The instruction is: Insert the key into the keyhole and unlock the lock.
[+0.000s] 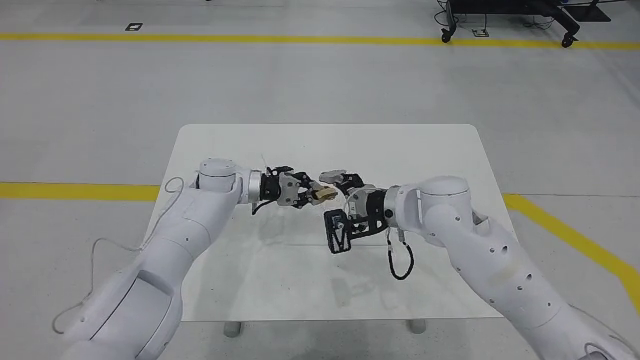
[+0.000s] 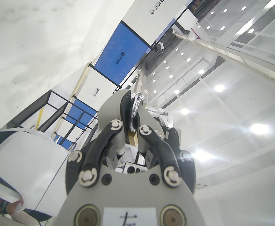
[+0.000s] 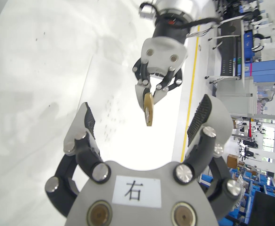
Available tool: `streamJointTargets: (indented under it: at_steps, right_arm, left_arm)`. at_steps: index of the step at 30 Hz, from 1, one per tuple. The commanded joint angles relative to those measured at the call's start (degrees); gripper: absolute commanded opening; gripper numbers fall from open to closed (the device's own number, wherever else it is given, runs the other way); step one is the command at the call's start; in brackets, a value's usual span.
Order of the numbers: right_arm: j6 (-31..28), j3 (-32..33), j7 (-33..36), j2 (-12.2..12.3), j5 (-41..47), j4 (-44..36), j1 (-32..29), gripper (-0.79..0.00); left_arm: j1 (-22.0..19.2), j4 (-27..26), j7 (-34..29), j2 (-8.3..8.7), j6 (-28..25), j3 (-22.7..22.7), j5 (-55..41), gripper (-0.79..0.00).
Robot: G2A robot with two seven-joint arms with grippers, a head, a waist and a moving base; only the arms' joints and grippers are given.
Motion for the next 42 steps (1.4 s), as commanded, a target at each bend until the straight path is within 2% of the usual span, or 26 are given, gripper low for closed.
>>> streamJointTargets:
  at_steps: [1, 2, 3, 6, 8, 13, 19, 24, 29, 31, 37, 42]
  right_arm:
    - [1.77, 2.04, -6.12, 0.44, 1.56, -0.08, -1.63, -0.471]
    - [2.25, 3.08, -9.40, 0.69, 2.21, 0.19, -2.39, -0.745]
    - [2.57, 4.17, -13.18, 0.95, 3.19, 0.66, -3.23, -0.785]
    - [0.43, 6.21, -24.90, 1.72, 4.90, 2.47, -4.91, -0.785]
    - [-1.43, 6.56, -30.22, 2.17, 3.82, 3.93, -5.11, -0.785]
    - [-3.85, 5.28, -31.88, 2.54, 1.57, 6.68, -4.65, -0.785]
    - [-5.27, 3.20, -31.10, 2.32, 2.99, 9.45, -3.10, -0.785]
    - [-4.91, 1.80, -30.79, 1.82, 6.23, 12.91, -1.29, -0.785]
    - [-2.73, 0.48, -28.42, 1.11, 9.35, 16.79, 0.53, -0.785]
    - [-1.75, -0.57, -25.52, 0.75, 9.45, 17.19, 1.27, -0.785]
    - [2.52, -3.66, -18.19, -0.55, 11.17, 17.49, 2.99, -0.785]
    - [7.18, -5.09, -16.79, -1.35, 12.60, 17.02, 3.00, -0.785]
  left_arm:
    - [0.39, -0.72, -0.56, 0.21, -1.24, -0.47, -0.04, -0.785]
    - [0.51, -1.04, -0.57, 0.32, -1.78, -0.66, 0.12, -0.785]
    - [0.71, -1.43, -0.76, 0.41, -2.38, -0.93, 0.00, -0.785]
    - [1.26, -2.55, -0.71, 0.71, -4.29, -1.74, -0.09, -0.785]
    - [1.58, -3.21, 0.22, 0.95, -6.05, -2.42, 0.07, -0.785]
    - [2.87, -5.93, 3.97, 1.76, -12.78, -4.82, 0.47, -0.785]
    - [6.15, -12.60, 11.41, 3.37, -23.17, -7.63, 5.63, -0.785]
    - [10.47, -19.66, 15.25, 4.93, -28.08, -10.70, 8.67, -0.785]
    - [13.97, -25.32, 17.18, 6.17, -28.25, -13.13, 11.14, -0.785]
    - [15.01, -26.95, 17.69, 6.49, -27.55, -13.89, 11.50, -0.785]
    - [17.19, -30.48, 20.34, 7.19, -26.69, -15.57, 13.49, -0.785]
    - [18.45, -32.58, 22.14, 7.46, -25.84, -16.20, 14.77, -0.785]
